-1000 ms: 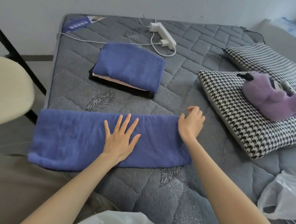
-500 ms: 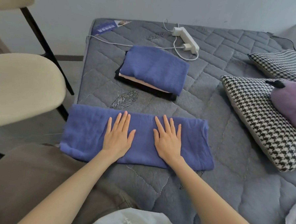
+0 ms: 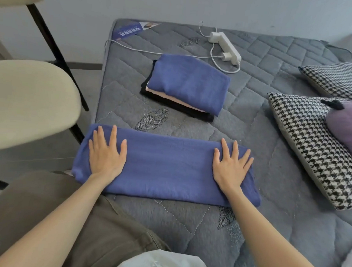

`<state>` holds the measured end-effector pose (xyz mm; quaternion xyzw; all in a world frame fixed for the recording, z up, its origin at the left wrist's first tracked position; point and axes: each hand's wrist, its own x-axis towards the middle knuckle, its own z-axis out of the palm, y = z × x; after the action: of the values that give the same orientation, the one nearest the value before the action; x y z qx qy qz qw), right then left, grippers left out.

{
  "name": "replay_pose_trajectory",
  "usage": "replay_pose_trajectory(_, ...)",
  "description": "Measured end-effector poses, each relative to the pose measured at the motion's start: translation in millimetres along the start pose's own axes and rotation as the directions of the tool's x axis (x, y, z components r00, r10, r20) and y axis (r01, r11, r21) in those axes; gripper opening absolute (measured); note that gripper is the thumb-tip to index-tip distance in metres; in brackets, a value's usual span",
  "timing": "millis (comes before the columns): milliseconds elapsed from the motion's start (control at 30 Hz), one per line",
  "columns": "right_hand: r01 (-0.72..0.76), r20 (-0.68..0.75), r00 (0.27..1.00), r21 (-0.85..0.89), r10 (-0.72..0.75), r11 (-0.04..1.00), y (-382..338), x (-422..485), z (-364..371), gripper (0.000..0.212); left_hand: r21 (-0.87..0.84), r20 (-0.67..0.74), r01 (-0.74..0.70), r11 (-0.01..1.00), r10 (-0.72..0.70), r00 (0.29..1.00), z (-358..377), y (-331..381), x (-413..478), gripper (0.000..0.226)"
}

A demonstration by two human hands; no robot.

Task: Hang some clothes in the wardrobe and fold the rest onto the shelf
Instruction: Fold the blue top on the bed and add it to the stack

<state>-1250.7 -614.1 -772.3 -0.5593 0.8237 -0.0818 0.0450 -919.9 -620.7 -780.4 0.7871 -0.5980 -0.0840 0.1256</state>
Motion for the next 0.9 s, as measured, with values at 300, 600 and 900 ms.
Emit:
replay_pose_trajectory(300,0.186,-0.105,0.977,-0.027,-0.187,0.982,-13,-3,-12,0.051,-0.047,-0.006,0.003,0.999,-0.004,1.000,-7,-9,-9,0.059)
replay_pose_trajectory(600,0.577,0.051,0.807,0.151,-0.589,0.803,-134,-24,-2,0.049,-0.232,0.116,0.147,0.962,-0.122,0.986,-16,-43,-24,0.057)
replay_pose_trajectory(900,0.616,0.343,0.663,0.256,-0.665,0.745,-217,-12,2,0.047,-0.475,0.292,0.394,0.787,-0.281,0.914,-28,-79,-43,0.067)
